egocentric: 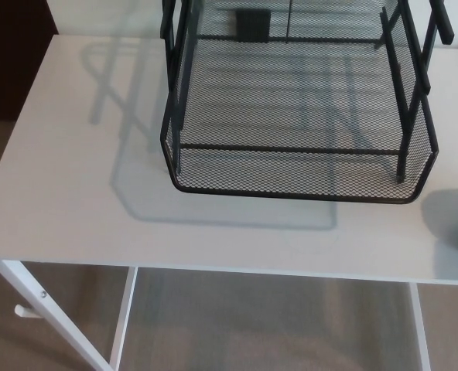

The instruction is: The robot walks towards a desk on which a file tray is kept in the middle and a stapler is kept to its right. The robot lifts the stapler using its right hand and places it on the file tray.

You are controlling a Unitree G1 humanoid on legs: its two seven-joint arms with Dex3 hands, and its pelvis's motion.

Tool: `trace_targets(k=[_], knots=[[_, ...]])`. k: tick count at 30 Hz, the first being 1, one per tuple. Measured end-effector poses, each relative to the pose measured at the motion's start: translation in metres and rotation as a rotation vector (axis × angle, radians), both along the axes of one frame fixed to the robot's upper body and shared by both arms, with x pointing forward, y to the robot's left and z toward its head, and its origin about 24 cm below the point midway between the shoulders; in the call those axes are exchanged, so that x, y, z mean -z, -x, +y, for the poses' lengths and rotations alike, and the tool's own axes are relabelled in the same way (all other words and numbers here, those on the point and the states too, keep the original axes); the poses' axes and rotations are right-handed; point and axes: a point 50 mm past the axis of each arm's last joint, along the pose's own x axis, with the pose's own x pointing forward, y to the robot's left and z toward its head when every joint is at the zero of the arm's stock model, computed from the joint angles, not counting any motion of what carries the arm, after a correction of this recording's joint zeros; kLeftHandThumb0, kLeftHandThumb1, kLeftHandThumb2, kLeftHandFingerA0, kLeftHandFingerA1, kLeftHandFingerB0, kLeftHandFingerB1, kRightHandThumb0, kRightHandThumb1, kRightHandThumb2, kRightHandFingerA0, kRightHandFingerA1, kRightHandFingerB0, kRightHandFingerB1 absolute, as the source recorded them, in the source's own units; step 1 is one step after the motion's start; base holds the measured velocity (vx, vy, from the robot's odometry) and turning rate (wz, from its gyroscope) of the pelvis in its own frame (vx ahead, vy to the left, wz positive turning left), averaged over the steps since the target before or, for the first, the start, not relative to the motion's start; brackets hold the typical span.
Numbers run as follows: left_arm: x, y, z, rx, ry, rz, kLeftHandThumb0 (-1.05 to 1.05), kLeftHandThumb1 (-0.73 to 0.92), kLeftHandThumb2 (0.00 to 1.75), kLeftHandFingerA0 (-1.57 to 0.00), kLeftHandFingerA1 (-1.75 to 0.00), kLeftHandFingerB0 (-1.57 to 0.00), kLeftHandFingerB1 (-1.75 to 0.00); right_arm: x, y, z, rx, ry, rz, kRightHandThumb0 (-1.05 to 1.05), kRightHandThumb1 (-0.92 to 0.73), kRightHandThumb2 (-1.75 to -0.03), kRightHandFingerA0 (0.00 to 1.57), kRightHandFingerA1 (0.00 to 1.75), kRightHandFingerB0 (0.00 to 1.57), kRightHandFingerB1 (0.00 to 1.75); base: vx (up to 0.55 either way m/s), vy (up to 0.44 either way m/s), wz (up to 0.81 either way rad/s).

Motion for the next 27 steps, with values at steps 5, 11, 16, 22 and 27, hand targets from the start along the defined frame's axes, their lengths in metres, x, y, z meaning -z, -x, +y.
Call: trace_targets(k=[5, 11, 16, 22, 27], knots=[[0.001, 0.002, 0.0, 0.0, 0.0, 0.006, -0.7, 0.92, 0.69, -0.34, -0.55, -0.1, -0.34, 0.002, 0.003, 0.0, -0.02, -0.005, -0.046, -0.05, -0.49, -0.81, 0.94, 1.73, 0.79, 1.54, 0.0, 0.0, 0.0], [0.002, 0.005, 0.0, -0.002, 0.0, 0.015, -0.71, 0.73, 1.06, -0.27, -0.6, -0.07, -0.47, 0.003, 0.006, 0.001, -0.045, -0.015, -0.109, 0.01, -0.37, -0.99, 0.97, 1.71, 0.8, 1.51, 0.0, 0.0, 0.0], [0.003, 0.008, 0.001, -0.005, 0.0, 0.023, -0.73, 0.75, 1.07, -0.31, -0.62, -0.09, -0.48, -0.001, 0.006, -0.001, -0.054, -0.023, -0.171, 0.03, -0.34, -0.98, 0.98, 1.68, 0.85, 1.5, 0.0, 0.0, 0.0], [0.005, 0.014, 0.001, -0.009, 0.0, 0.038, -0.73, 0.92, 0.71, -0.3, -0.55, -0.11, -0.39, -0.009, 0.007, -0.004, -0.06, -0.035, -0.262, 0.05, -0.4, -0.95, 1.0, 1.56, 0.85, 1.45, 0.0, 0.0, 0.0], [0.006, 0.018, 0.002, -0.012, 0.0, 0.049, -0.72, 0.92, 0.71, -0.33, -0.56, -0.13, -0.39, -0.02, 0.006, -0.006, -0.067, -0.041, -0.347, -0.06, -0.36, -0.98, 1.01, 1.65, 0.85, 1.44, 0.0, 0.0, 0.0]])
